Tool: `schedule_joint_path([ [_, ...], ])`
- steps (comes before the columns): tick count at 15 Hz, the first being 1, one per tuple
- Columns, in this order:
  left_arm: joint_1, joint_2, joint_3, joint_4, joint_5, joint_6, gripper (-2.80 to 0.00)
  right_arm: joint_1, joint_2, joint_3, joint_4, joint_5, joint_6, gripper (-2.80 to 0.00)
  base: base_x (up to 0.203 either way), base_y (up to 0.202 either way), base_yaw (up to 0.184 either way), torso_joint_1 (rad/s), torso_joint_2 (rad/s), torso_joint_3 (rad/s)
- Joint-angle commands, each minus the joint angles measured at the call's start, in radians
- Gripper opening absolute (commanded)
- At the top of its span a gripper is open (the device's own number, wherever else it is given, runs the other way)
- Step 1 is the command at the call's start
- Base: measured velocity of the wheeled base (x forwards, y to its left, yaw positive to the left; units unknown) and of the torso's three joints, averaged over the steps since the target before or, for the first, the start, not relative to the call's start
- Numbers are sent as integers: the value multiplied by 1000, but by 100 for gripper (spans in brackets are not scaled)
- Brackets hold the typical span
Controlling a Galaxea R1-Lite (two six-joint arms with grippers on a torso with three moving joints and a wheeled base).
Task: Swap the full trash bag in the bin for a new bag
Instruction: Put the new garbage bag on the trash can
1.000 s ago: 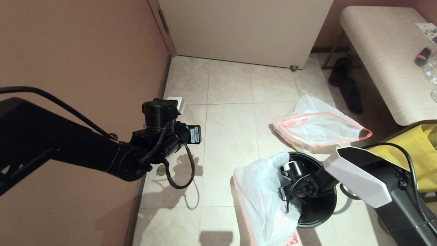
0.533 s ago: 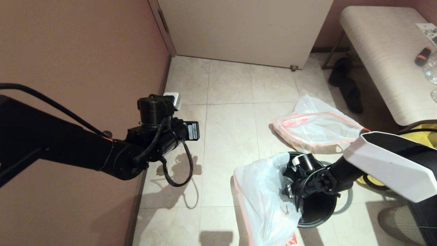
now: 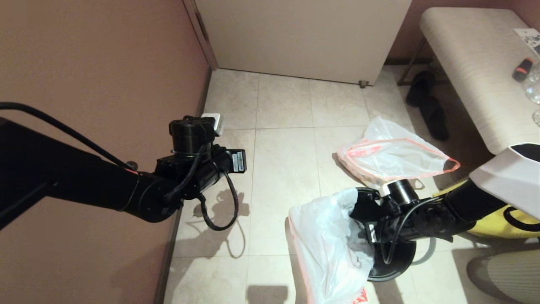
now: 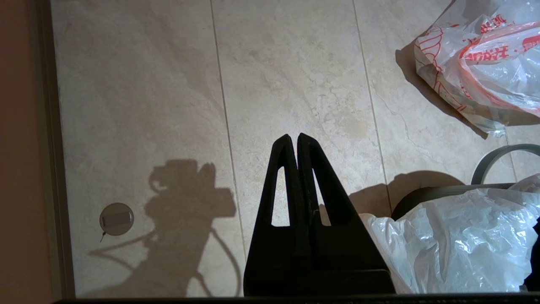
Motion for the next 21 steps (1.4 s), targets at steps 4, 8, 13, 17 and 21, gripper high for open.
schedule_joint_path([
  [4,19,1,-7,-4,-3,-5,-280,14,-194,79,7,15,46,-280,0,0,0,0,0,0],
  [8,18,18,-15,-4,-12,-5,-280,33,-270,82,37,16,61,-280,0,0,0,0,0,0],
  [13,9,111,-40,-2,-37,-11,-280,79,-304,32,53,-19,57,-280,0,0,0,0,0,0],
  [17,-89,55,-5,-7,31,15,-280,58,-387,109,179,-217,58,-280,0,0,0,0,0,0],
  [21,-36,64,8,-7,50,21,-280,49,-373,234,224,-314,160,0,0,0,0,0,0,0],
])
